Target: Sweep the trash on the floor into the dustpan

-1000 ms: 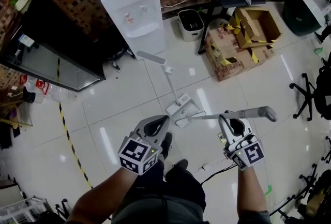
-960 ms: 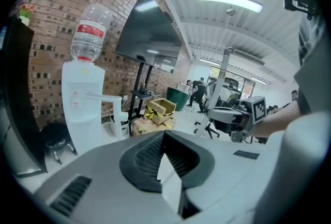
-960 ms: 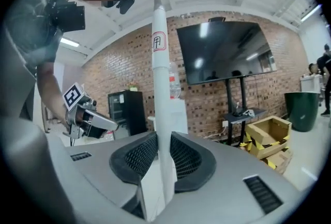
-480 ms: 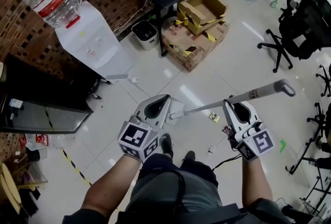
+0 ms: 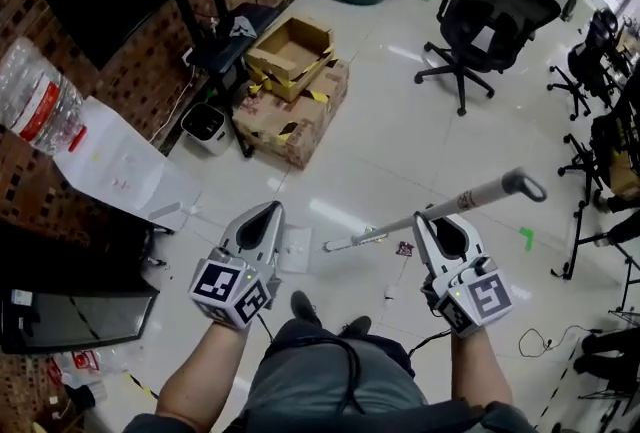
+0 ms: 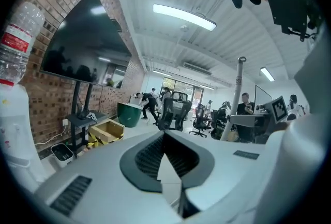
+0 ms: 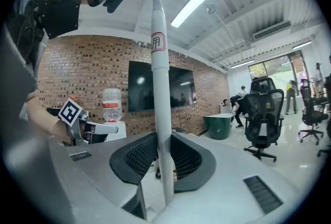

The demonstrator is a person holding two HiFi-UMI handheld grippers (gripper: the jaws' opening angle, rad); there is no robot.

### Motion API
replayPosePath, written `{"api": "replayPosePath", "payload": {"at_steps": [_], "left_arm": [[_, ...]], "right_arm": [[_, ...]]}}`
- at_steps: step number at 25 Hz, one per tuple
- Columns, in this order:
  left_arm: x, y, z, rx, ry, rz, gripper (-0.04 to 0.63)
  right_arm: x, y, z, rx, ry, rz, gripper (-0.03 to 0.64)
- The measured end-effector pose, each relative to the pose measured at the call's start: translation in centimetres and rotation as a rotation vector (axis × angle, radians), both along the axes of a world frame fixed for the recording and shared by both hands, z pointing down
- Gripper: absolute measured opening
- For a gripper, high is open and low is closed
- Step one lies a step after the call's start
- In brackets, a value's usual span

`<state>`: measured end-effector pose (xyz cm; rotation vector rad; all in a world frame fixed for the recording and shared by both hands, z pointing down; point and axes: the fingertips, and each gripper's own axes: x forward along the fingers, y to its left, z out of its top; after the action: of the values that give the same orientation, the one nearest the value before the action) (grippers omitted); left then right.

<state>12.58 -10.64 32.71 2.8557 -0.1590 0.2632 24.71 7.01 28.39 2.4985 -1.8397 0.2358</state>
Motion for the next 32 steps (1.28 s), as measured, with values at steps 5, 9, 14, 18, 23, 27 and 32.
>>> {"api": "replayPosePath", "payload": {"at_steps": [5,9,14,18,23,27,32], "left_arm": [[2.6,7.0,-3.3,0.011,0.004,0.013,0.005],[4.2,11.7,-5.9,0.043,0.018,0.049,0.005],[5.5,16.2,-9.0,0.099,0.064,0.115,0.005],[5.3,17.4,-9.5,0.088,0.064,0.17,0.005],[4.2,15.1,-10.1,0.09,0.06,0.194,0.005],[3.3,13.6,-10.5,0.089,0.061,0.242,0.005],[3.0,11.8,-10.8,0.099,0.052,0.253,0.005]], "right_arm": [[1.7,9.1,-4.2,-0.005,0.027,0.084,0.107],[1.9,15.2,-6.2,0.01,0.036,0.15,0.107],[1.6,20.6,-8.1,0.028,0.062,0.223,0.106],[1.0,23.5,-8.5,0.038,0.062,0.313,0.104],[-0.4,24.4,-9.3,0.038,0.069,0.447,0.104],[-0.9,24.4,-10.8,0.067,0.075,0.521,0.104],[-1.3,23.0,-11.8,0.089,0.081,0.551,0.104]]}}
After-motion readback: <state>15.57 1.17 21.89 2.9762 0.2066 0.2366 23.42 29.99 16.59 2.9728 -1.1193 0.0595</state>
